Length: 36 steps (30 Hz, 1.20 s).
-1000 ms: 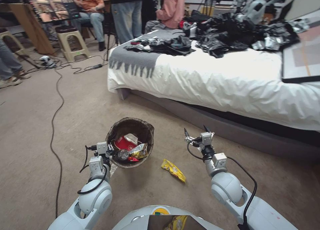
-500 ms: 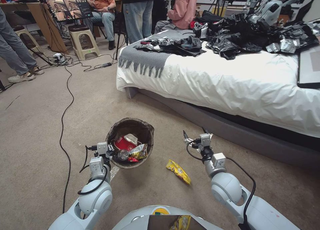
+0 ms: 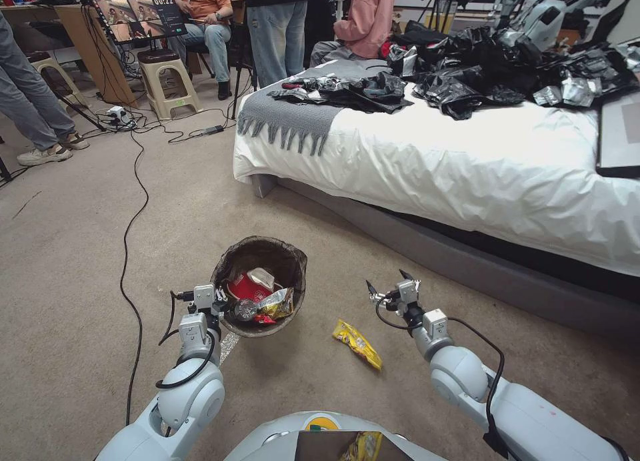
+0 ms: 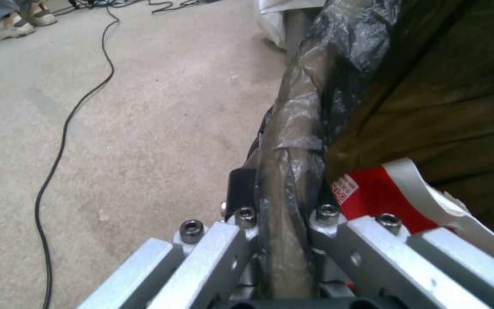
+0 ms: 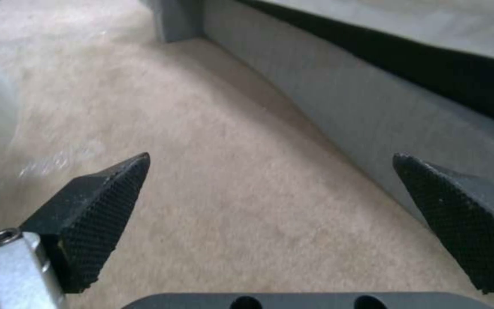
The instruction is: Pick up the trash bin, then pick up the garbage from the floor and place it into the trash bin.
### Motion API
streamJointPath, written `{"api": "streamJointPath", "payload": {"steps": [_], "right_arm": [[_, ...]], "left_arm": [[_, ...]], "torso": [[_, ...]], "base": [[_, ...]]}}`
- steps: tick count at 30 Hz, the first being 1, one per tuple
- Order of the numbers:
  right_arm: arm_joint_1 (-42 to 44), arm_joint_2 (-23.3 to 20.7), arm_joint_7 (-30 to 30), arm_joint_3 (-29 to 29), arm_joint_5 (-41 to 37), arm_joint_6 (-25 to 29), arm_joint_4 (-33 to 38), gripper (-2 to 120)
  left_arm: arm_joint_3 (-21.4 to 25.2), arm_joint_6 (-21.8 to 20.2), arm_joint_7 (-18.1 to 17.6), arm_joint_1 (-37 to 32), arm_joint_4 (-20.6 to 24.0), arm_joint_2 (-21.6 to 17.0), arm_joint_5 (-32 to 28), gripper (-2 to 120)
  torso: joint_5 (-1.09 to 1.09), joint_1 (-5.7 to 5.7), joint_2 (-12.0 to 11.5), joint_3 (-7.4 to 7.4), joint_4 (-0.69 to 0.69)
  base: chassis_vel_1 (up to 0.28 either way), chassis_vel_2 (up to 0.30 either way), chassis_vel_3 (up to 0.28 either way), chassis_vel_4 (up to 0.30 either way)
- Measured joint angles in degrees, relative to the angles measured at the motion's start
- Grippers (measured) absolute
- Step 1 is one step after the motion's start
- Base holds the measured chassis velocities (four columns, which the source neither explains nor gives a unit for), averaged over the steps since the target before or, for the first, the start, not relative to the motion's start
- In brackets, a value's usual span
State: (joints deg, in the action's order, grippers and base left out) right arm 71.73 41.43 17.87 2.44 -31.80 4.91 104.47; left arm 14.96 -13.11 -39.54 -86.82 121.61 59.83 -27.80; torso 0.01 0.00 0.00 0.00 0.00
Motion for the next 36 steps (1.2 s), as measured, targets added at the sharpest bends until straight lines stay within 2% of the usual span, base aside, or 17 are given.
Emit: {"api": "streamJointPath", "payload": {"steps": [6,9,11,17,27,36], "right_arm": [[-0.66,-1.12,-5.07,1.81,-0.17,2.36,-4.32,100],[-1.62,-1.81,-10.35,3.89,0.04,5.22,-8.63,100],[-2.1,-1.84,-11.78,4.58,0.04,5.92,-9.65,100],[-6.31,-0.19,-17.16,9.42,1.44,9.5,-16.07,100],[-8.68,4.2,-17.78,14.51,4.6,10.84,-21.98,100],[-8.93,7.63,-17.54,15.72,5.85,11.48,-26.17,100]], "left_arm": [[-0.39,0.0,0.02,0.48,-0.53,0.13,0.0,0],[-0.67,-0.04,0.02,0.68,-0.8,0.31,0.0,0],[-0.73,-0.05,0.03,0.68,-0.85,0.35,0.01,0],[-0.75,-0.06,0.08,0.67,-1.05,0.41,0.17,0],[-0.71,-0.06,0.11,0.68,-1.1,0.3,0.2,0],[-0.72,-0.05,0.14,0.54,-0.99,0.11,0.21,0]], "torso": [[0.0,0.0,0.0,0.0,0.0],[-0.01,0.0,0.0,0.0,-0.01],[-0.01,0.0,0.0,0.0,-0.01],[-0.01,0.0,0.0,0.0,0.01],[-0.01,0.0,0.0,0.0,0.0],[-0.02,0.0,0.0,0.0,0.0]], "base": [[0.0,0.0,0.0,0.0],[0.0,0.0,0.0,0.0],[0.0,0.0,0.0,0.0],[0.0,0.0,0.0,0.0],[0.0,0.0,0.0,0.0],[0.0,0.0,0.0,0.0]]}}
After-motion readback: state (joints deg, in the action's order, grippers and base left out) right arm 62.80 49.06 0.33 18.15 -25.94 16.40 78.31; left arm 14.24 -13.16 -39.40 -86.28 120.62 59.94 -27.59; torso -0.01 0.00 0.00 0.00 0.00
